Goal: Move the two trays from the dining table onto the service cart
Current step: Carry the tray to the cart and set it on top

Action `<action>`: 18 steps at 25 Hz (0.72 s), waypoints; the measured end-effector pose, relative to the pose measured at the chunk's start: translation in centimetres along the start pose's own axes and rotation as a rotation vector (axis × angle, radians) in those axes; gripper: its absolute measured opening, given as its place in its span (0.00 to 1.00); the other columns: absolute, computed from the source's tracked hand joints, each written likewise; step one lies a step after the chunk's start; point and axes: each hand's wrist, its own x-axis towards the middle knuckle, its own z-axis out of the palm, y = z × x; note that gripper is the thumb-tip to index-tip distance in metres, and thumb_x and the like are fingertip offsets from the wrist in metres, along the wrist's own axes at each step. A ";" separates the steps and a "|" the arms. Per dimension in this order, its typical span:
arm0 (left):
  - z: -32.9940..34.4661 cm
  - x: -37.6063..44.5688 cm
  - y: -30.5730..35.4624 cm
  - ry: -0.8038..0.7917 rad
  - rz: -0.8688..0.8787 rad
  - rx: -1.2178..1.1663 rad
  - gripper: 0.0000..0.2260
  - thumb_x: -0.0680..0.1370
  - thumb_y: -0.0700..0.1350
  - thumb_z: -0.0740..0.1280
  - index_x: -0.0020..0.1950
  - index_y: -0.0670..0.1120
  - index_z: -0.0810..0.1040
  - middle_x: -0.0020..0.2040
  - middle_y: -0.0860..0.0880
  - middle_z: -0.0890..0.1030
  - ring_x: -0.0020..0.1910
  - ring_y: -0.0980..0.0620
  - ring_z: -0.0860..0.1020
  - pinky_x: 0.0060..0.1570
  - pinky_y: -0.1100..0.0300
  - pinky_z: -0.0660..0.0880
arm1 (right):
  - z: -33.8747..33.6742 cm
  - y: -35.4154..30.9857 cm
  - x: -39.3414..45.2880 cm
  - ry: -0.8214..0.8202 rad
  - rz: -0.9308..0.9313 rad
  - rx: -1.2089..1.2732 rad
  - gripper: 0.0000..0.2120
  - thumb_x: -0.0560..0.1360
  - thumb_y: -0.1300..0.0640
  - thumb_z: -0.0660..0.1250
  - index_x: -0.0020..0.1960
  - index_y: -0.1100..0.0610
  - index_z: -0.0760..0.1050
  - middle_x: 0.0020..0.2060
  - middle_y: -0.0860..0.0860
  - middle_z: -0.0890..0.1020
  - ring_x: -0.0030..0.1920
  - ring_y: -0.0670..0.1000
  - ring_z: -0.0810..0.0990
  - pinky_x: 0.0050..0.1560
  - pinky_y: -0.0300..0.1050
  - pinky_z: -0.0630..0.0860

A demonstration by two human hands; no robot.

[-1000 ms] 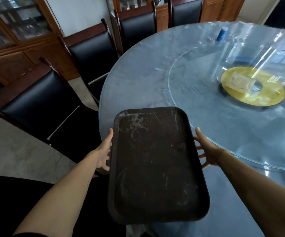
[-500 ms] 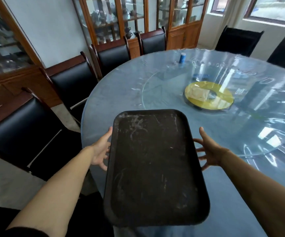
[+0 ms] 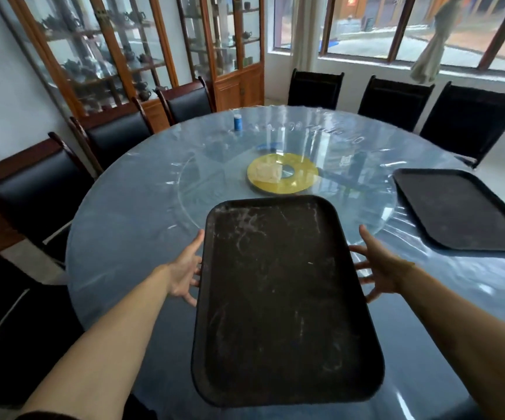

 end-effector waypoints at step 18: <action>31.9 -2.7 4.8 -0.373 0.151 0.391 0.46 0.67 0.81 0.50 0.64 0.46 0.77 0.56 0.44 0.78 0.58 0.42 0.76 0.59 0.36 0.70 | -24.3 20.0 -21.0 0.389 -0.063 0.438 0.40 0.65 0.18 0.51 0.56 0.46 0.81 0.56 0.57 0.81 0.53 0.59 0.79 0.43 0.60 0.80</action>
